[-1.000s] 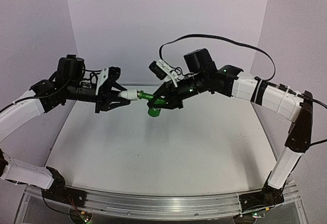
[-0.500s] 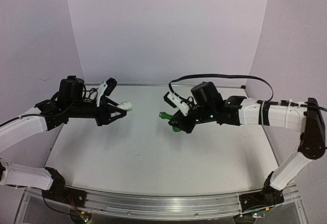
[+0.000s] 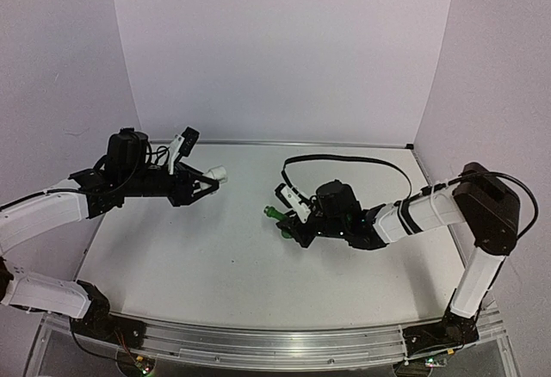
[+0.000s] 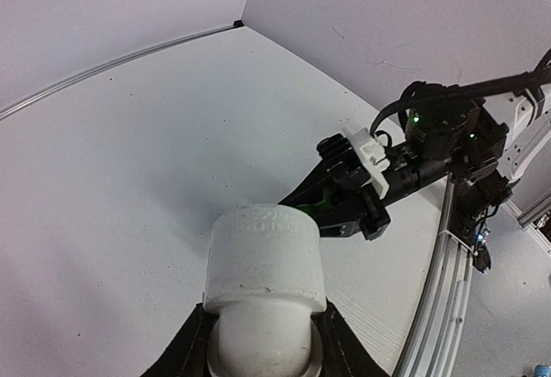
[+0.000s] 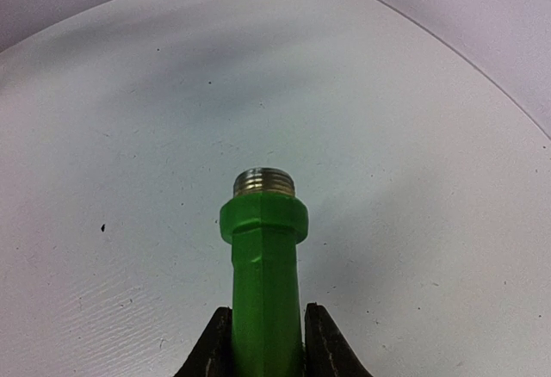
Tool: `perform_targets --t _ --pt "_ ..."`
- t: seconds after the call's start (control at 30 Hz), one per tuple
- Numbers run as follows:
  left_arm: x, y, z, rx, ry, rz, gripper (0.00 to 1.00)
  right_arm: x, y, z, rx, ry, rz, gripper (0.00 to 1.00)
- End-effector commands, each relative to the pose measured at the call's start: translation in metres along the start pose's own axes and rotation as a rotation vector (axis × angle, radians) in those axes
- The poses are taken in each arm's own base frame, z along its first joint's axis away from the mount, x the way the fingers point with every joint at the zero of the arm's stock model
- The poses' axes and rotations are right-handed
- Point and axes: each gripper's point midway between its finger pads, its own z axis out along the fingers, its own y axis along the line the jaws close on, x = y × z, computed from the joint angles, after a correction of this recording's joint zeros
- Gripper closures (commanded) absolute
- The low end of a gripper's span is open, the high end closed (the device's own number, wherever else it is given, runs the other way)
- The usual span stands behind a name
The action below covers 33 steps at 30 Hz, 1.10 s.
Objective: Install the water faucets
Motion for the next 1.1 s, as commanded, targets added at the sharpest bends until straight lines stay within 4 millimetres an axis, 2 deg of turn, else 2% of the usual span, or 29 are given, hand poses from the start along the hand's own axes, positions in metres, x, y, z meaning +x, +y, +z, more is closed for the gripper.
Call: perform_targets --t 0.0,0.17,0.4,0.57,0.83,0.93,1.07 --pt "-0.022 -0.009 -0.009 0.026 -0.089 0.019 1.00 -0.021 0.003 0.013 -0.023 -0.116 0.007 1.00" --pt "-0.021 -0.010 -0.011 0.026 -0.091 0.017 1.00 -0.002 0.006 0.021 -0.029 -0.087 0.002 0.98" --pt "-0.022 -0.011 -0.007 0.040 -0.083 0.012 1.00 0.015 0.008 0.028 -0.036 -0.054 0.008 0.84" --pt "-0.023 -0.011 -0.007 0.043 -0.084 0.012 1.00 0.027 0.008 0.033 -0.035 -0.027 0.011 0.78" --pt "-0.024 -0.013 -0.008 0.051 -0.086 0.012 1.00 0.037 0.011 0.034 -0.048 -0.016 0.026 0.62" --pt "-0.023 -0.013 -0.008 0.052 -0.086 0.010 1.00 0.040 0.012 0.033 -0.049 -0.020 0.029 0.61" --pt "-0.022 -0.014 -0.009 0.054 -0.086 0.009 1.00 0.041 0.011 0.033 -0.045 -0.037 0.037 0.69"
